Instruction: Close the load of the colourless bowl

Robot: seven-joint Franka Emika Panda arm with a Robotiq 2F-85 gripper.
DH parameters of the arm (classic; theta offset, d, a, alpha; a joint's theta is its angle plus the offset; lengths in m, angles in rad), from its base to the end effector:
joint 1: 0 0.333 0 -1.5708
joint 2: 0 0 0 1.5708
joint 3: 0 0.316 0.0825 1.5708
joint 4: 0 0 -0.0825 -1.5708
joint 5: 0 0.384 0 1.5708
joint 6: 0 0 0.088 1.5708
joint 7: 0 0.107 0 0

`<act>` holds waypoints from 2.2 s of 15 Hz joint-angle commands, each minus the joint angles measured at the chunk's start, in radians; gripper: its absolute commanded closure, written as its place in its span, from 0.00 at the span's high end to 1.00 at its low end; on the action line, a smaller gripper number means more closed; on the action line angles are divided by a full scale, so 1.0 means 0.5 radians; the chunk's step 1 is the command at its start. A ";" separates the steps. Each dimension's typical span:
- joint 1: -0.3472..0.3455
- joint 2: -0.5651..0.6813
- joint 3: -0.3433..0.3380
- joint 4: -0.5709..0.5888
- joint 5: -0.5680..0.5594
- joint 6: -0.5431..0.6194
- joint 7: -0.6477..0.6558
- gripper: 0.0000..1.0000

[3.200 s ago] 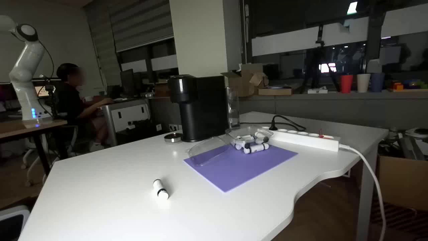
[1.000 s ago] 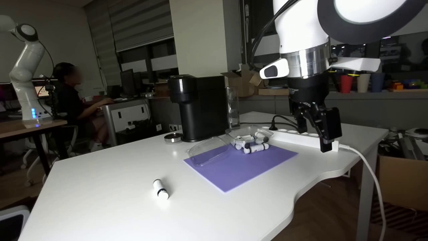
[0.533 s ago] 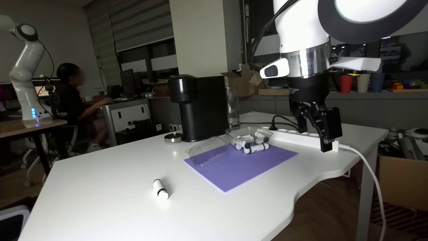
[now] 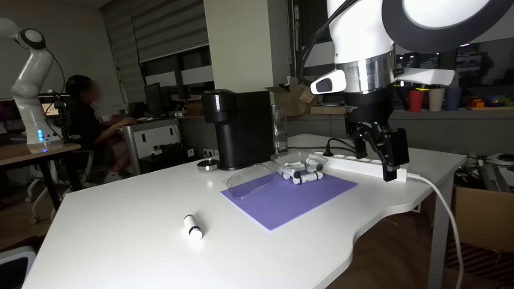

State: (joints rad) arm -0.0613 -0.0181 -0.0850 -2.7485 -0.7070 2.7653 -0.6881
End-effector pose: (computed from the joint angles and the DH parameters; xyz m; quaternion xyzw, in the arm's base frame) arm 0.3881 -0.0291 0.2235 0.8184 0.5591 -0.0384 0.1275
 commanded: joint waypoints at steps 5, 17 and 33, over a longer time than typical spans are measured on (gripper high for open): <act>0.070 0.354 0.045 0.449 -0.607 0.076 0.229 1.00; 0.371 1.107 0.013 1.211 -1.335 0.193 0.385 1.00; 0.430 1.456 0.182 1.687 -2.993 0.050 1.956 1.00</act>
State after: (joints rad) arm 0.1746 0.6959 -0.0331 -1.9378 -2.0603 2.8311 0.1279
